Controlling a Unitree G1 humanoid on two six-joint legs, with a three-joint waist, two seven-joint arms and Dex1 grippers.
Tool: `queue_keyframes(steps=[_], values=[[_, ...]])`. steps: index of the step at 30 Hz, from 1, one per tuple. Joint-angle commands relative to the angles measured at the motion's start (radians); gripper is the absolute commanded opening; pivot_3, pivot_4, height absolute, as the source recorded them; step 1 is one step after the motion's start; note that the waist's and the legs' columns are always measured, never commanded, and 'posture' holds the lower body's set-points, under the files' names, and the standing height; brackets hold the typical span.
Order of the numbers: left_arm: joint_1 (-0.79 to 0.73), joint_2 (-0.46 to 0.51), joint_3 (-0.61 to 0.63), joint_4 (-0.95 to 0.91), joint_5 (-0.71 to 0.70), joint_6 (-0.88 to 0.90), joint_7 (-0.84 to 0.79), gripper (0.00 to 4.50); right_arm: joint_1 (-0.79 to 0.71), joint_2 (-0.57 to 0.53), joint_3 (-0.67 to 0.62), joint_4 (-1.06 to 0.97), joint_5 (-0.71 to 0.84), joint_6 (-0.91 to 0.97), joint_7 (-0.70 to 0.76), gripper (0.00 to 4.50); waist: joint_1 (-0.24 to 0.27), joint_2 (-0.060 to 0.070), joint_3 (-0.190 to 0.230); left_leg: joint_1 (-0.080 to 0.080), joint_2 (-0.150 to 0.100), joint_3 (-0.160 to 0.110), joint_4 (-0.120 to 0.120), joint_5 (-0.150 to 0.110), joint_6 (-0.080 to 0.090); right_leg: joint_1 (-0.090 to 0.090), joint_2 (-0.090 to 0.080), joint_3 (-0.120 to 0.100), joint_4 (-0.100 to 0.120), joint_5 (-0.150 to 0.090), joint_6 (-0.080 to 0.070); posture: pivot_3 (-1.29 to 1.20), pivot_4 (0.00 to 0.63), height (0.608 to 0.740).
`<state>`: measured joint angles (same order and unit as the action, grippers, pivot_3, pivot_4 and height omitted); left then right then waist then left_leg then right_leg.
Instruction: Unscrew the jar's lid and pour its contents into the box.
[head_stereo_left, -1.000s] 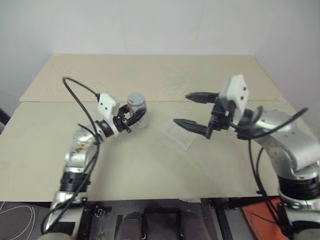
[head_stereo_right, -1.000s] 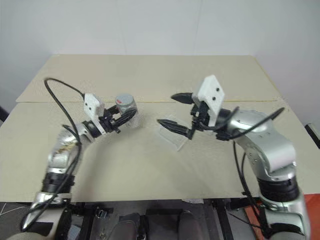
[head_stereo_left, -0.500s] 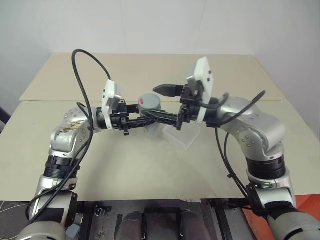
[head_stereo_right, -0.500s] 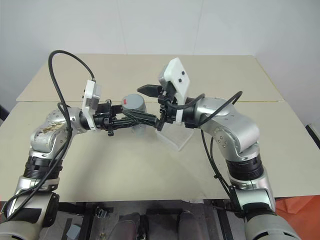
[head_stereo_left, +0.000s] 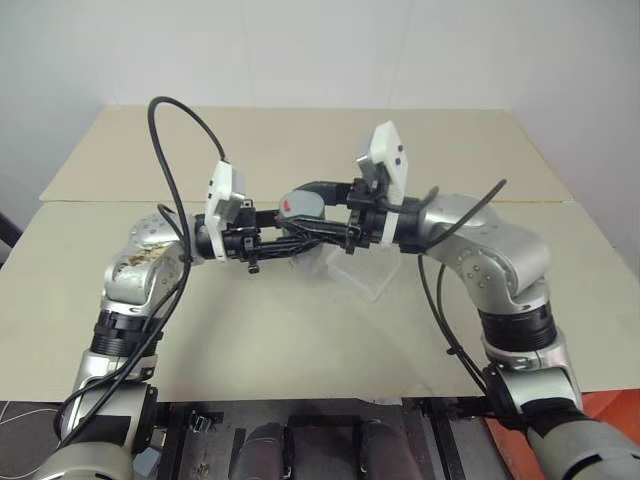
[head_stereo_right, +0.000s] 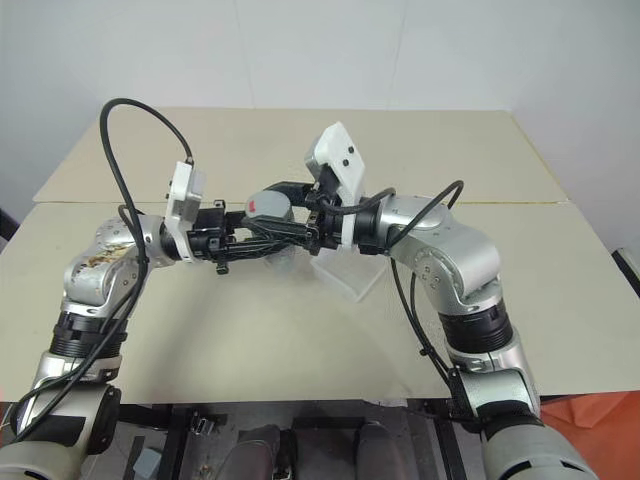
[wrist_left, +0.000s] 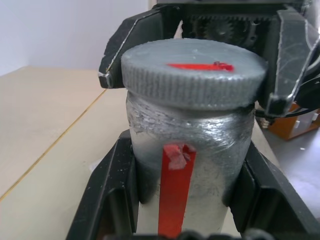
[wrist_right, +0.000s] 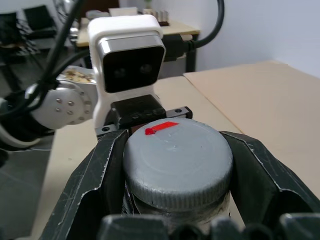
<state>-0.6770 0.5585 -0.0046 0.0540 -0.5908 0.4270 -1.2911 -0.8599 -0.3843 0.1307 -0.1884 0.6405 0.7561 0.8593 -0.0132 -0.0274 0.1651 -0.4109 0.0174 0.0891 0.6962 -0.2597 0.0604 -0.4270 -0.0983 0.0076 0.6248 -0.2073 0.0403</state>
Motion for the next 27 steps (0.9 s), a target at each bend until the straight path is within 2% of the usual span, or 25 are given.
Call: queue_keyframes(steps=[1, 3, 6, 10, 11, 15, 16, 19, 27], values=[[-0.053, 0.016, 0.022, -0.065, -0.113, 0.057, -0.11, 1.93, -0.064, -0.02, -0.013, 0.087, 0.064, -0.137, 0.326, 2.75, 0.0, 0.0, 0.0, 0.0, 0.0, 0.0, 0.0, 0.0, 0.0, 0.0, 0.0, 0.0, 0.0, 0.0, 0.0, 0.0, 0.15, 0.74], [-0.067, 0.038, 0.012, -0.088, -0.163, 0.107, -0.193, 1.93, -0.116, -0.013, 0.001, 0.19, 0.084, -0.187, 0.527, 2.75, -0.001, 0.0, 0.0, -0.001, 0.0, 0.0, 0.001, 0.0, 0.0, 0.0, 0.001, 0.0, 0.0, 0.0, 0.0, 0.0, 0.15, 0.74], [-0.081, 0.051, -0.011, -0.111, -0.178, 0.134, -0.251, 1.93, -0.185, 0.012, 0.016, 0.316, 0.094, -0.239, 0.707, 2.75, -0.002, 0.0, 0.0, 0.0, 0.0, 0.0, 0.001, 0.0, 0.0, 0.0, 0.002, 0.0, 0.0, 0.0, 0.0, 0.0, 0.15, 0.74], [-0.09, 0.045, -0.036, -0.132, -0.163, 0.136, -0.273, 1.93, -0.243, 0.048, 0.075, 0.449, 0.04, -0.353, 0.755, 2.75, -0.005, 0.0, 0.0, 0.0, 0.001, 0.0, 0.001, 0.0, 0.0, 0.0, 0.002, 0.0, 0.001, 0.0, 0.0, 0.0, 0.15, 0.74], [-0.087, 0.043, -0.038, -0.133, -0.154, 0.128, -0.267, 1.93, -0.247, 0.061, 0.071, 0.47, 0.013, -0.373, 0.752, 3.1, -0.005, 0.0, 0.0, 0.0, 0.001, 0.0, 0.001, 0.0, 0.0, 0.0, 0.002, 0.0, 0.001, 0.0, 0.0, 0.0, 0.15, 0.74], [-0.066, 0.046, -0.028, -0.13, -0.129, 0.11, -0.237, 1.93, -0.229, 0.072, 0.044, 0.47, -0.036, -0.397, 0.681, 4.31, -0.002, 0.0, 0.001, -0.001, 0.001, 0.0, 0.001, 0.001, -0.001, -0.001, 0.002, 0.0, 0.001, 0.0, 0.0, 0.0, 0.15, 0.74], [-0.059, 0.048, -0.021, -0.126, -0.123, 0.107, -0.228, 1.93, -0.212, 0.065, 0.033, 0.449, -0.045, -0.401, 0.654, 4.44, 0.0, 0.0, 0.001, -0.001, 0.001, 0.0, 0.001, 0.001, -0.002, -0.001, 0.002, 0.0, 0.001, 0.0, 0.0, 0.0, 0.15, 0.74], [-0.042, 0.054, -0.007, -0.119, -0.102, 0.091, -0.201, 1.93, -0.158, 0.043, -0.001, 0.376, -0.058, -0.387, 0.57, 4.44, 0.002, 0.0, 0.001, -0.003, 0.001, -0.001, 0.001, 0.003, -0.004, -0.002, 0.001, 0.0, 0.001, 0.0, 0.0, 0.0, 0.15, 0.74], [-0.005, 0.034, 0.021, -0.044, 0.001, -0.015, -0.067, 1.93, 0.049, -0.052, -0.096, -0.005, -0.036, -0.233, 0.242, 4.44, 0.002, 0.0, 0.001, -0.004, 0.001, -0.001, 0.0, 0.003, -0.004, -0.003, 0.0, -0.001, 0.002, 0.0, 0.0, 0.0, 0.15, 0.74]])
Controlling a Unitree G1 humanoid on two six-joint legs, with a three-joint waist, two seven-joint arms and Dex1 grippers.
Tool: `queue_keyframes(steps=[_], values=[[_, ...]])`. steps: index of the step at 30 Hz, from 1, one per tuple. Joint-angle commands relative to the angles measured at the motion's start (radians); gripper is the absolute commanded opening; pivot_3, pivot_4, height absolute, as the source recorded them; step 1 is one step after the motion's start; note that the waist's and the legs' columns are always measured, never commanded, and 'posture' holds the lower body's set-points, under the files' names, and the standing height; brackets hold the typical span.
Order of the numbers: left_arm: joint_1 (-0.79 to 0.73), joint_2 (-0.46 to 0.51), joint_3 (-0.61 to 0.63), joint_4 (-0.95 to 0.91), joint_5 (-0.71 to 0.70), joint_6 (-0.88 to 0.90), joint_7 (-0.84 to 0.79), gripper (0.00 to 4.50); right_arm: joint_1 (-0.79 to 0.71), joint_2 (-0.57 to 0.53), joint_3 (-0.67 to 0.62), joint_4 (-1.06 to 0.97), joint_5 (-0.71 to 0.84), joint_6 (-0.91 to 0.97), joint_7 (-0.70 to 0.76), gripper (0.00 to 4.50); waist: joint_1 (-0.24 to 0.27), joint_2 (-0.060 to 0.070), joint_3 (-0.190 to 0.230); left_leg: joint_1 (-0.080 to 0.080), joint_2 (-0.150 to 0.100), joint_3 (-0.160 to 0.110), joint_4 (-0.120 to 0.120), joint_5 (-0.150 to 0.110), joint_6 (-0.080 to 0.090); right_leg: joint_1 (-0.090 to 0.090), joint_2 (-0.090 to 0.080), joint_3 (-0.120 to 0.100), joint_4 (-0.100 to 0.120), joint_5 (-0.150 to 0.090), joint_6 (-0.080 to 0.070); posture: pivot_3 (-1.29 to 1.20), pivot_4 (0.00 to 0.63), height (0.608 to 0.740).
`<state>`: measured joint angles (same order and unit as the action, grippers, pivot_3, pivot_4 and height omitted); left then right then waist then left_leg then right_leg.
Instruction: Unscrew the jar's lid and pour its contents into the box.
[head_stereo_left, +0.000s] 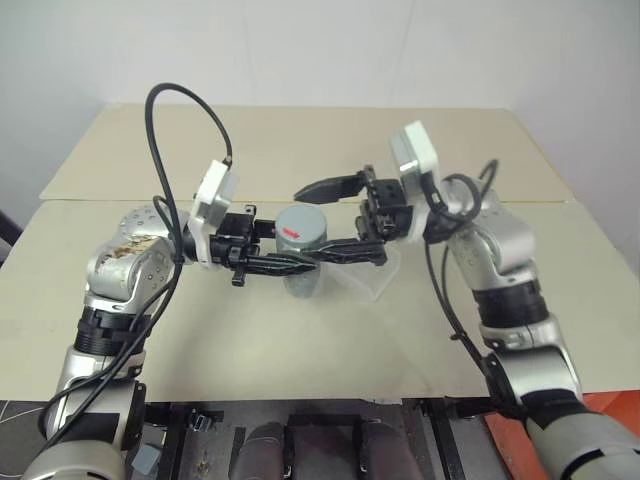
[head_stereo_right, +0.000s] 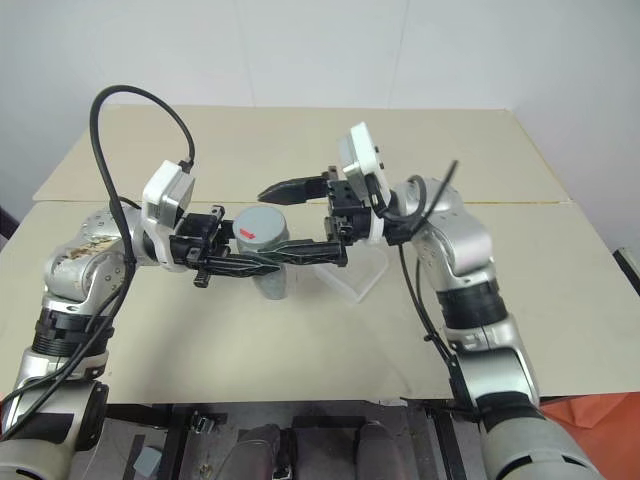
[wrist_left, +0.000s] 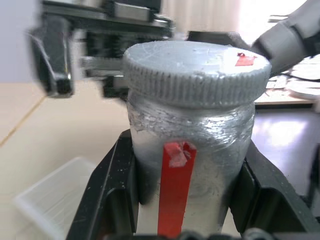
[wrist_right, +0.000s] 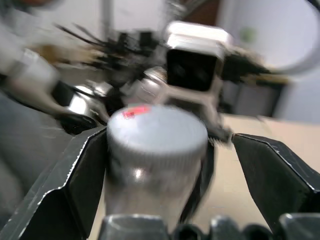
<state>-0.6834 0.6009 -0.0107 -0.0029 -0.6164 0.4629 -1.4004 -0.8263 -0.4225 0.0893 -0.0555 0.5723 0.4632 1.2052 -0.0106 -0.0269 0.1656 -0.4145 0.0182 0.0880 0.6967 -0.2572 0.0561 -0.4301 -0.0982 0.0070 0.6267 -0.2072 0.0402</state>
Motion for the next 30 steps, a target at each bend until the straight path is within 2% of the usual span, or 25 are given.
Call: queue_keyframes(steps=[1, 5, 9, 15, 23, 30], values=[[0.004, -0.013, 0.025, 0.022, 0.037, -0.067, 0.049, 1.93, 0.024, -0.011, -0.061, -0.168, 0.035, 0.08, -0.147, 4.44, -0.003, 0.0, 0.0, 0.0, 0.0, 0.0, 0.0, 0.0, 0.0, 0.0, 0.0, 0.0, 0.0, 0.0, 0.0, 0.0, 0.15, 0.74], [0.0, -0.052, 0.017, 0.035, 0.053, -0.088, 0.096, 1.93, 0.018, 0.012, -0.056, -0.265, 0.025, 0.157, -0.297, 4.44, -0.004, 0.0, 0.0, 0.0, 0.0, 0.001, 0.0, 0.0, 0.0, -0.003, 0.001, 0.002, 0.0, 0.0, 0.0, 0.0, 0.15, 0.74], [-0.007, -0.072, 0.003, 0.037, 0.06, -0.097, 0.091, 1.93, -0.001, 0.04, -0.012, -0.3, 0.013, 0.214, -0.378, 4.44, -0.004, 0.0, 0.0, 0.0, 0.0, 0.001, 0.0, 0.0, 0.0, -0.004, 0.001, 0.002, 0.0, 0.0, -0.001, 0.0, 0.15, 0.74], [-0.02, -0.084, 0.001, 0.042, 0.057, -0.098, 0.087, 1.93, -0.032, 0.098, 0.062, -0.221, -0.066, 0.22, -0.469, 4.44, -0.004, 0.0, 0.0, 0.0, -0.001, 0.001, 0.0, 0.0, 0.0, -0.004, 0.002, 0.002, 0.0, 0.0, -0.001, 0.0, 0.15, 0.74], [-0.006, -0.051, 0.018, 0.031, 0.043, -0.089, 0.071, 1.93, -0.043, 0.09, 0.043, -0.172, -0.093, 0.221, -0.495, 4.44, -0.004, 0.0, 0.0, -0.002, -0.001, 0.001, 0.0, 0.0, 0.001, -0.004, 0.002, 0.002, 0.002, 0.0, -0.001, 0.0, 0.15, 0.74], [-0.003, -0.018, 0.033, 0.028, 0.022, -0.075, 0.049, 1.93, -0.01, -0.009, -0.013, -0.163, -0.094, 0.216, -0.469, 4.44, -0.003, 0.0, 0.0, -0.002, -0.001, 0.001, 0.0, 0.0, 0.001, -0.004, 0.002, 0.002, 0.001, 0.0, -0.001, 0.0, 0.15, 0.74]])
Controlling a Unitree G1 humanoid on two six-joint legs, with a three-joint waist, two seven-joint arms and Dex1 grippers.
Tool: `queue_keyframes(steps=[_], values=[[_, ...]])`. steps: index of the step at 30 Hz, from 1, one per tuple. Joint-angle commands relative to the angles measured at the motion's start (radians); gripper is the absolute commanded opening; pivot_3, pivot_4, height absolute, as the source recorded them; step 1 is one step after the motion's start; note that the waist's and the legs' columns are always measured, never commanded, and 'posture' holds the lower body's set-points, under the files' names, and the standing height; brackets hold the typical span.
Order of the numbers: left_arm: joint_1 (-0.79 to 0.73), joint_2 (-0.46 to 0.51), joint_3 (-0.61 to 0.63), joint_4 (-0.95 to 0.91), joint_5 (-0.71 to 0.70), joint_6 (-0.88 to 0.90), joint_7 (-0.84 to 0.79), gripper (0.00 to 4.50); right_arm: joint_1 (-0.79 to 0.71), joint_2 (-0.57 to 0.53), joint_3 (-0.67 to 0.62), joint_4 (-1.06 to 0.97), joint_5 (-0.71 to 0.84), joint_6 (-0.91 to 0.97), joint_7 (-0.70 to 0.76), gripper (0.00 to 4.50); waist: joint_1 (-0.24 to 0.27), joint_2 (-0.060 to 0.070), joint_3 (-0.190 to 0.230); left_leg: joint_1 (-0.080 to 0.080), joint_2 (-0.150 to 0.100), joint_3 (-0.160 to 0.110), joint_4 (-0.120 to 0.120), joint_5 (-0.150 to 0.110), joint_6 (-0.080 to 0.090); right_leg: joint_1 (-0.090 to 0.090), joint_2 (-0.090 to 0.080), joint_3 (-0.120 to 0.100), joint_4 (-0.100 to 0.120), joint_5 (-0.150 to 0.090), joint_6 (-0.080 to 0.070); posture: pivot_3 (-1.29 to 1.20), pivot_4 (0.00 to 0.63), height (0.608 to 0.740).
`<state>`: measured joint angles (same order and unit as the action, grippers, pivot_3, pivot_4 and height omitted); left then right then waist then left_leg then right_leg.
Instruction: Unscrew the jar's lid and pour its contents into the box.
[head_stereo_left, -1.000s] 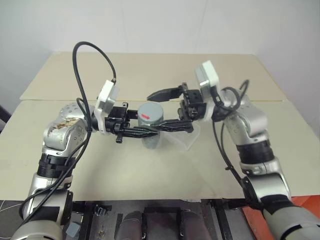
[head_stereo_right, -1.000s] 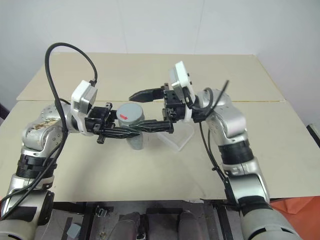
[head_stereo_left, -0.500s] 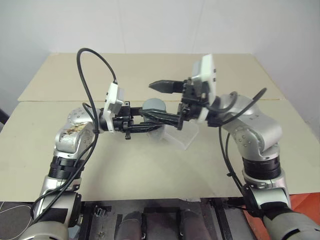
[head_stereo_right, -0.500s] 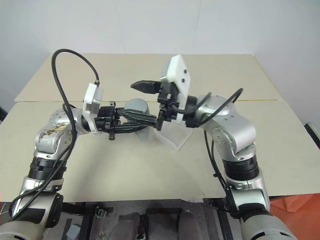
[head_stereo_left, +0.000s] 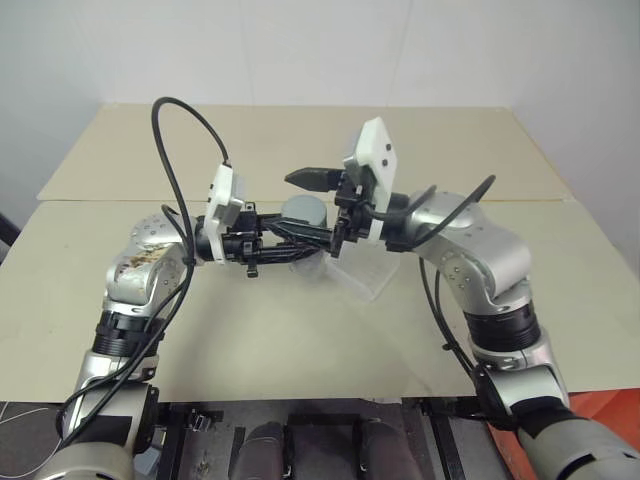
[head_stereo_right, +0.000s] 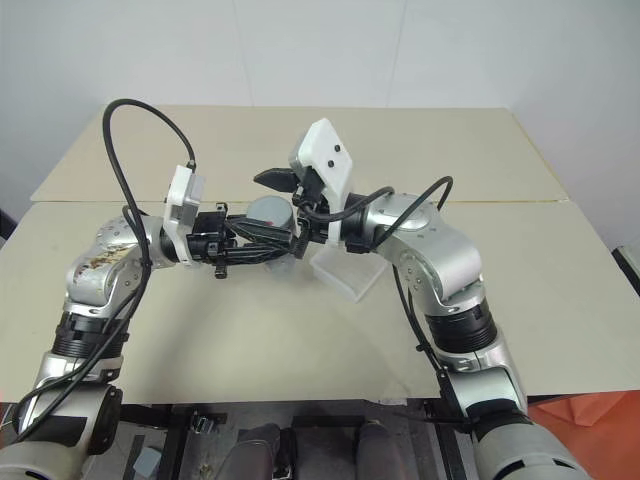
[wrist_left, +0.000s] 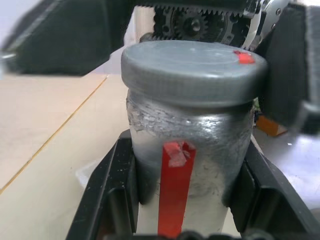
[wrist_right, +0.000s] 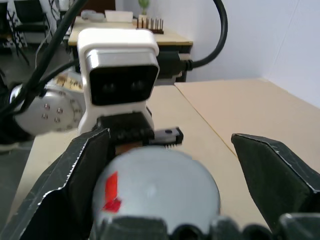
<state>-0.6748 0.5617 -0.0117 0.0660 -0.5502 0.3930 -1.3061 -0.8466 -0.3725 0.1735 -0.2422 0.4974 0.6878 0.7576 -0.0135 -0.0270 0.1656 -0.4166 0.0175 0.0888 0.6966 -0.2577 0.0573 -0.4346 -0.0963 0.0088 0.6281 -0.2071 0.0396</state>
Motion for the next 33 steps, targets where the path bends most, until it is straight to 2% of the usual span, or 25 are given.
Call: queue_keyframes(steps=[1, 13, 23, 29, 33], values=[[-0.012, 0.026, 0.036, -0.043, -0.048, -0.002, -0.048, 1.93, 0.013, -0.072, -0.104, 0.028, -0.022, -0.01, -0.024, 4.44, -0.001, 0.0, 0.0, 0.0, 0.0, 0.0, 0.0, 0.0, 0.0, 0.0, 0.0, 0.0, 0.0, 0.0, 0.0, 0.0, 0.15, 0.74], [-0.004, 0.038, 0.05, -0.052, -0.055, 0.011, -0.057, 1.93, 0.038, -0.182, -0.156, 0.049, 0.021, -0.028, -0.023, 4.44, 0.004, 0.0, 0.0, 0.0, 0.0, 0.0, 0.0, 0.0, 0.0, 0.0, 0.0, 0.0, -0.001, 0.0, 0.0, 0.0, 0.15, 0.74], [-0.002, 0.036, 0.06, -0.038, -0.046, 0.0, -0.039, 1.93, 0.067, -0.223, -0.177, -0.001, 0.049, -0.024, 0.051, 4.44, -0.003, 0.0, 0.0, 0.0, 0.0, 0.001, 0.0, 0.0, 0.0, -0.001, 0.001, 0.001, -0.002, 0.0, 0.0, 0.0, 0.15, 0.74], [-0.035, 0.0, 0.033, 0.018, -0.011, -0.028, -0.019, 1.93, 0.043, -0.181, -0.171, -0.108, 0.153, 0.032, 0.071, 4.44, 0.0, 0.0, 0.0, 0.0, 0.0, 0.0, 0.0, 0.0, 0.0, -0.001, 0.001, 0.001, -0.002, 0.0, 0.0, 0.0, 0.15, 0.74], [-0.06, -0.025, 0.017, 0.053, 0.004, -0.043, -0.021, 1.93, 0.008, -0.127, -0.123, -0.13, 0.15, 0.041, 0.043, 4.44, 0.0, 0.0, 0.0, 0.0, 0.0, 0.0, 0.001, 0.0, 0.0, -0.001, 0.001, 0.001, -0.002, 0.0, 0.0, 0.0, 0.15, 0.74]])
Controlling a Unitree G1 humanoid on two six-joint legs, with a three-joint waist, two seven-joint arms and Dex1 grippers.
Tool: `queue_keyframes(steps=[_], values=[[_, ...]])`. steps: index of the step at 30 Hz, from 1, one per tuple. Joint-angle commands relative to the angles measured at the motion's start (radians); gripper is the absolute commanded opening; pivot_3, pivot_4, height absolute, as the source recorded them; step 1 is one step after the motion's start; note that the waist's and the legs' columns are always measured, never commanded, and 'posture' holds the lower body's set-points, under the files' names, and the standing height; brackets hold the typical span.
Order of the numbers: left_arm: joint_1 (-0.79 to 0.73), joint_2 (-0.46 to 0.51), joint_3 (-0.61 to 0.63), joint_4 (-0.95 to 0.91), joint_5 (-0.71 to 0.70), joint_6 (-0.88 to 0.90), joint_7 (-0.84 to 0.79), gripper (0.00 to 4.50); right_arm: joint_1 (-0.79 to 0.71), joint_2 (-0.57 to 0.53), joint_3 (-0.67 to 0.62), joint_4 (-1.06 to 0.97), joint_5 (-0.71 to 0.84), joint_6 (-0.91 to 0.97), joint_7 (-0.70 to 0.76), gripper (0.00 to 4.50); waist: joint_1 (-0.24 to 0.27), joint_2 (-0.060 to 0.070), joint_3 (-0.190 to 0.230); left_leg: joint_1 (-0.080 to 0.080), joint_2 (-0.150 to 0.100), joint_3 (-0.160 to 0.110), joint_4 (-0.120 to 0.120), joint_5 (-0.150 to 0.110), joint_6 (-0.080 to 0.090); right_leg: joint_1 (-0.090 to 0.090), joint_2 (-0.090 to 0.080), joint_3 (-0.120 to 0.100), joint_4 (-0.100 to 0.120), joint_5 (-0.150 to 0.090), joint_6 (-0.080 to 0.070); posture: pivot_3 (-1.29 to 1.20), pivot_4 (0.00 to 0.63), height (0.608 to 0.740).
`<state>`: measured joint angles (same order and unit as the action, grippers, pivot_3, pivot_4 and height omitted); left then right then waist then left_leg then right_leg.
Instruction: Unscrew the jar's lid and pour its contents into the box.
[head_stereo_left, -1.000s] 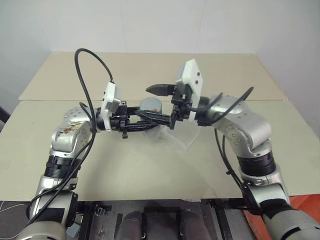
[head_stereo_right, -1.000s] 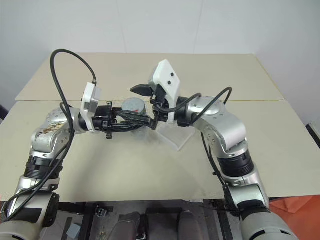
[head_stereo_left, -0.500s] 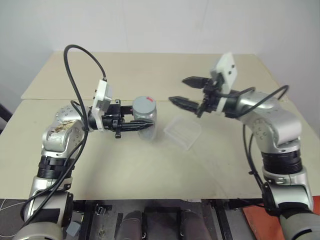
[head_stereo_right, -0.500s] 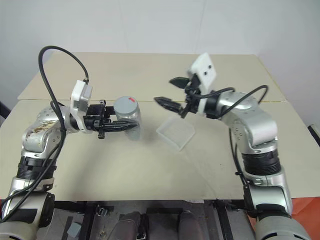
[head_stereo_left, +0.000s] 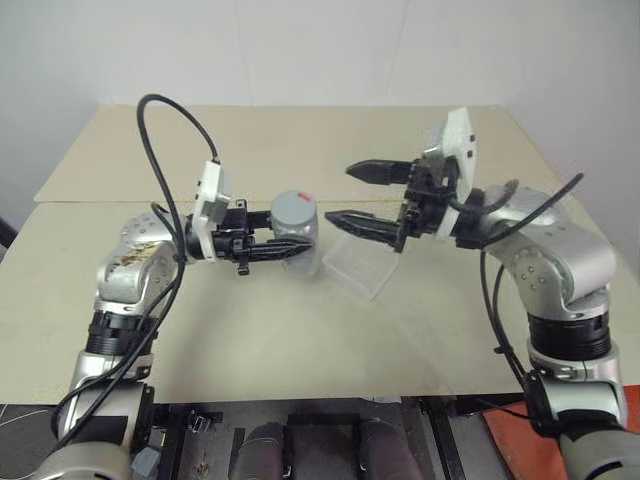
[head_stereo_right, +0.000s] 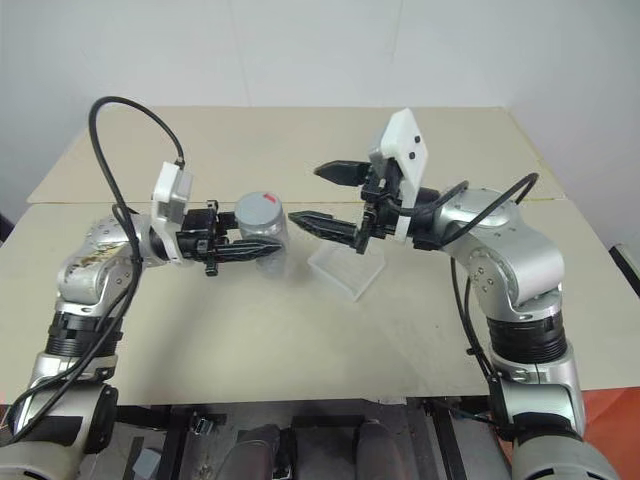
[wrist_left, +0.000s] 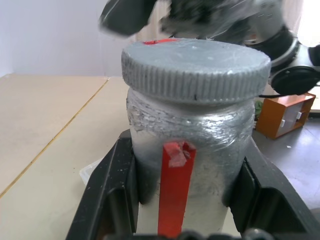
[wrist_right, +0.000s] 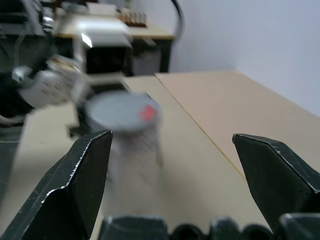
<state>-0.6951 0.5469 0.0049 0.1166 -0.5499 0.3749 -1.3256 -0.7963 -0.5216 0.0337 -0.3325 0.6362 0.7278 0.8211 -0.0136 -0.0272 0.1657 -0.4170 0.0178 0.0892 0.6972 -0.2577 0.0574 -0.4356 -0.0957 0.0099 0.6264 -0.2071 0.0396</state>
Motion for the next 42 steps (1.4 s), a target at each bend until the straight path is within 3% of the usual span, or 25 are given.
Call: queue_keyframes(steps=[1, 13, 27, 42], values=[[-0.045, -0.017, -0.004, 0.008, 0.007, -0.029, -0.003, 1.93, -0.06, 0.044, 0.04, -0.027, -0.01, -0.006, -0.031, 4.44, -0.001, 0.0, 0.0, 0.0, 0.0, 0.0, 0.0, 0.0, 0.0, 0.0, 0.0, 0.0, 0.0, 0.0, 0.0, 0.0, 0.15, 0.74], [-0.045, -0.027, -0.004, -0.002, 0.008, -0.029, -0.011, 1.93, -0.142, 0.147, 0.138, 0.1, -0.157, -0.038, -0.076, 4.44, 0.001, 0.0, 0.0, -0.001, 0.0, 0.0, 0.0, 0.0, 0.0, 0.0, 0.0, -0.001, 0.003, 0.0, 0.0, 0.0, 0.15, 0.74], [-0.028, -0.011, 0.001, -0.022, -0.001, -0.026, -0.013, 1.93, -0.073, 0.065, 0.024, 0.055, -0.106, -0.004, -0.081, 4.44, 0.0, 0.0, 0.0, -0.003, 0.0, -0.001, 0.0, 0.0, 0.0, -0.001, 0.0, -0.001, 0.003, 0.0, 0.0, 0.0, 0.15, 0.74], [-0.019, 0.004, 0.005, -0.035, -0.007, -0.023, -0.021, 1.93, -0.013, -0.028, -0.015, 0.031, -0.068, -0.011, -0.083, 4.44, 0.0, 0.0, 0.0, -0.003, 0.0, -0.001, 0.001, 0.0, 0.0, -0.001, 0.0, -0.001, 0.002, 0.0, 0.0, 0.0, 0.15, 0.74]])
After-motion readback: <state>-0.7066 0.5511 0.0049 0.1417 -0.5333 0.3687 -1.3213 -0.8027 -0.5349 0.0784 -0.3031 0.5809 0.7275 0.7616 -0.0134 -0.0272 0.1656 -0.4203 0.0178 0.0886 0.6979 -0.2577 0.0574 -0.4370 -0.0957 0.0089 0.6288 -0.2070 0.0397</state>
